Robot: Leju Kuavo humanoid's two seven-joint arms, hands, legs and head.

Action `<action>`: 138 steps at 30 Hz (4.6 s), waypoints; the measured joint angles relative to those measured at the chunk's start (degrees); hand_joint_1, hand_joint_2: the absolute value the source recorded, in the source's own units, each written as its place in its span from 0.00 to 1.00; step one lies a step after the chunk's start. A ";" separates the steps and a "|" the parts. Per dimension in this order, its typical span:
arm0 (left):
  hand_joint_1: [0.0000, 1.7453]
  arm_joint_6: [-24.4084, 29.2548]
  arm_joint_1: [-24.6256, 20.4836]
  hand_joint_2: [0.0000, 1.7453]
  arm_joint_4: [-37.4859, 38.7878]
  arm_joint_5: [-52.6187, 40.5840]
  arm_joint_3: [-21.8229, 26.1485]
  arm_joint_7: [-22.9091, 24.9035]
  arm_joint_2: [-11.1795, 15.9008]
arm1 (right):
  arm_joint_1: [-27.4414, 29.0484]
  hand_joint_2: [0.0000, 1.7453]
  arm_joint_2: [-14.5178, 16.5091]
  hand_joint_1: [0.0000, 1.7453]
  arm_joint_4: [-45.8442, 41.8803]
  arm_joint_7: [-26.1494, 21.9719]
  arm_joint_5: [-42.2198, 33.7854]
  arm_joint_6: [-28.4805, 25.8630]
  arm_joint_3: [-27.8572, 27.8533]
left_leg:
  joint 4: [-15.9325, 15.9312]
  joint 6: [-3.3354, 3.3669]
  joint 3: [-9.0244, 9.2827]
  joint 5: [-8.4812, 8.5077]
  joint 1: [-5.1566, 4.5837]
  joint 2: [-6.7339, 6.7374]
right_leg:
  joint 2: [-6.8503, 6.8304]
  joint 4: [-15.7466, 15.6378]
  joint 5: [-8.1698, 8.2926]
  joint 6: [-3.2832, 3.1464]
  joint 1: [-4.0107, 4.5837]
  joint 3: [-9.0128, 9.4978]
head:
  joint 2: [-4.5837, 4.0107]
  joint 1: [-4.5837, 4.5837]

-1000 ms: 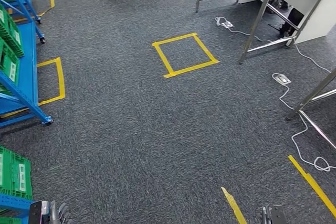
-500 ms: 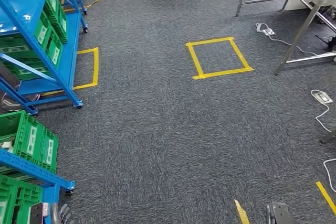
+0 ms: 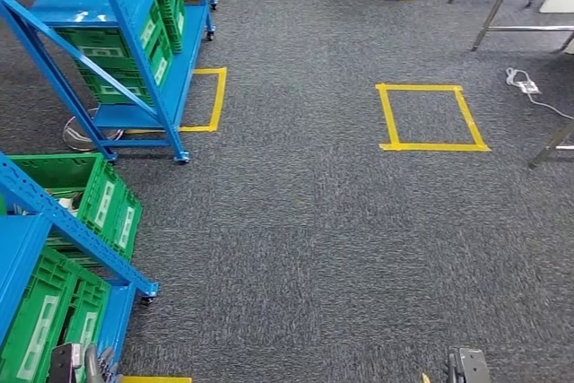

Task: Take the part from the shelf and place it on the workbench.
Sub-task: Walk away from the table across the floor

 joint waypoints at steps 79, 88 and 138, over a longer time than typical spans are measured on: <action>0.00 -0.96 -1.01 0.00 3.14 0.42 0.17 -1.24 -0.79 | 0.59 0.00 -2.58 0.00 -1.14 0.59 -4.40 -3.50 5.14 | 3.40 -3.35 1.33 -1.39 0.24 6.20 | -6.55 -14.15 4.69 -2.45 0.12 7.18 | 0.00 -0.84; 0.00 -0.96 -1.10 0.00 3.34 0.40 0.19 -1.36 -0.87 | 0.42 0.00 -3.05 0.00 -1.45 0.51 -4.43 -3.67 5.94 | -2.12 0.10 2.19 0.07 -0.05 4.12 | -1.11 -2.34 -1.52 -0.13 0.01 1.90 | 0.00 -0.38; 0.00 -1.36 -1.28 0.00 4.41 -0.12 0.50 -2.16 -1.05 | 1.08 0.00 -4.89 0.00 -1.83 -0.17 -9.20 -6.83 9.16 | 13.67 -2.84 -8.04 -2.83 0.41 2.81 | -0.58 -12.93 3.85 -2.54 -0.36 7.45 | 0.00 -1.56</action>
